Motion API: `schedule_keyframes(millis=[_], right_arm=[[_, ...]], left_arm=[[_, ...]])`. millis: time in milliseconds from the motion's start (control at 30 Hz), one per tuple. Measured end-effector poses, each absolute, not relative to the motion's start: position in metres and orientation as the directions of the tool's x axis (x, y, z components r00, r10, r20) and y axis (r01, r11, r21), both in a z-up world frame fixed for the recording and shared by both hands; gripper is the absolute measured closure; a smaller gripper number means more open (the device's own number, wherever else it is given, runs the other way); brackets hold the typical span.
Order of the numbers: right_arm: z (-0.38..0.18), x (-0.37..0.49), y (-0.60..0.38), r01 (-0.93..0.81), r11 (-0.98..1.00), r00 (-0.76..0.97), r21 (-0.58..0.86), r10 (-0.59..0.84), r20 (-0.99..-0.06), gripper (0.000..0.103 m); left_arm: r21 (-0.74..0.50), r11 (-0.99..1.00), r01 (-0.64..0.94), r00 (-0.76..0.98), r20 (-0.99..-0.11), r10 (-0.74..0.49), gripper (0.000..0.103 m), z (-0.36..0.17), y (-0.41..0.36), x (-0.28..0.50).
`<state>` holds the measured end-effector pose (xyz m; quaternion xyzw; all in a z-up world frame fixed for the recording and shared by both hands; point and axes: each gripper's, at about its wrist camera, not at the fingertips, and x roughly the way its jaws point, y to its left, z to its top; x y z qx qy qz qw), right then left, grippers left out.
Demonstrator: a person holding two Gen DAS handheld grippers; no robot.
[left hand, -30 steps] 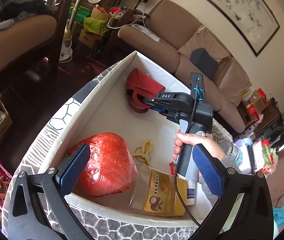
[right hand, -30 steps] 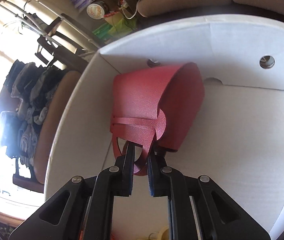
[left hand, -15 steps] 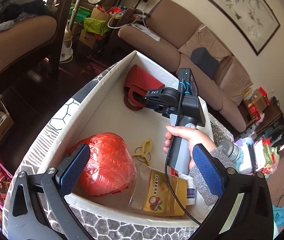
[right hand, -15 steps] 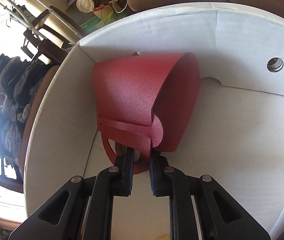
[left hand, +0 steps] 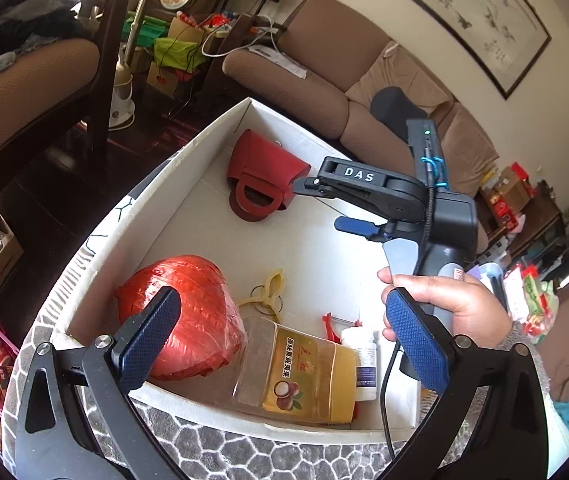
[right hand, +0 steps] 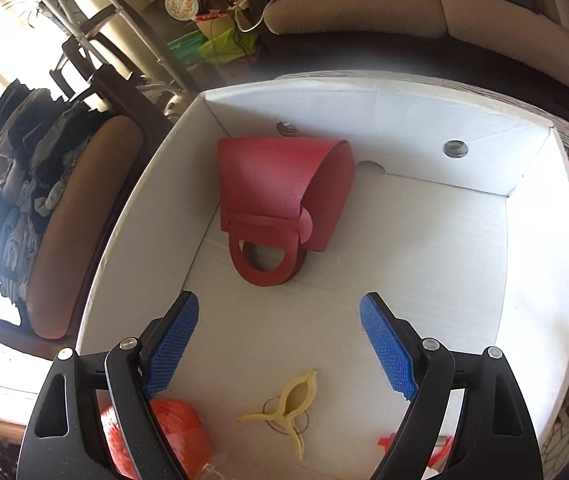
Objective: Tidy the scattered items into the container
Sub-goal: 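Open the right gripper and withdraw it from the box, then move the left gripper to the metal end of the green-handled tool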
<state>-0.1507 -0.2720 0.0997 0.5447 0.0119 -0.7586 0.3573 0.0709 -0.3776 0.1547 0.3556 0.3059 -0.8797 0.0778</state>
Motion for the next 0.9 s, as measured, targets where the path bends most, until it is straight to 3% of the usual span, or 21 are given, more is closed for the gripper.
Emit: schedule_keyframes(millis=[267, 533, 800, 900], right_arm=[[0.145, -0.094, -0.21, 0.626, -0.605, -0.038, 0.493, -0.655, -0.755, 0.017], [0.186, -0.02, -0.062, 0.682, -0.663, -0.28, 0.309, -0.627, -0.727, 0.015], [0.148, -0.003, 0.036, 0.552, -0.821, -0.471, 0.146, -0.452, -0.758, 0.013], [0.126, -0.01, 0.069, 0.47, -0.867, -0.496, 0.168, -0.417, -0.762, 0.013]], left_arm=[[-0.478, -0.831, 0.285, -0.734, -0.667, 0.131, 0.0, 0.163, -0.344, 0.063], [-0.38, -0.91, 0.163, -0.694, -0.7, 0.168, 0.0, 0.17, -0.275, 0.062], [-0.373, -0.926, -0.056, -0.63, -0.706, 0.322, 0.0, 0.155, -0.172, 0.071], [-0.36, -0.925, -0.122, -0.608, -0.709, 0.356, 0.0, 0.143, -0.13, 0.073]])
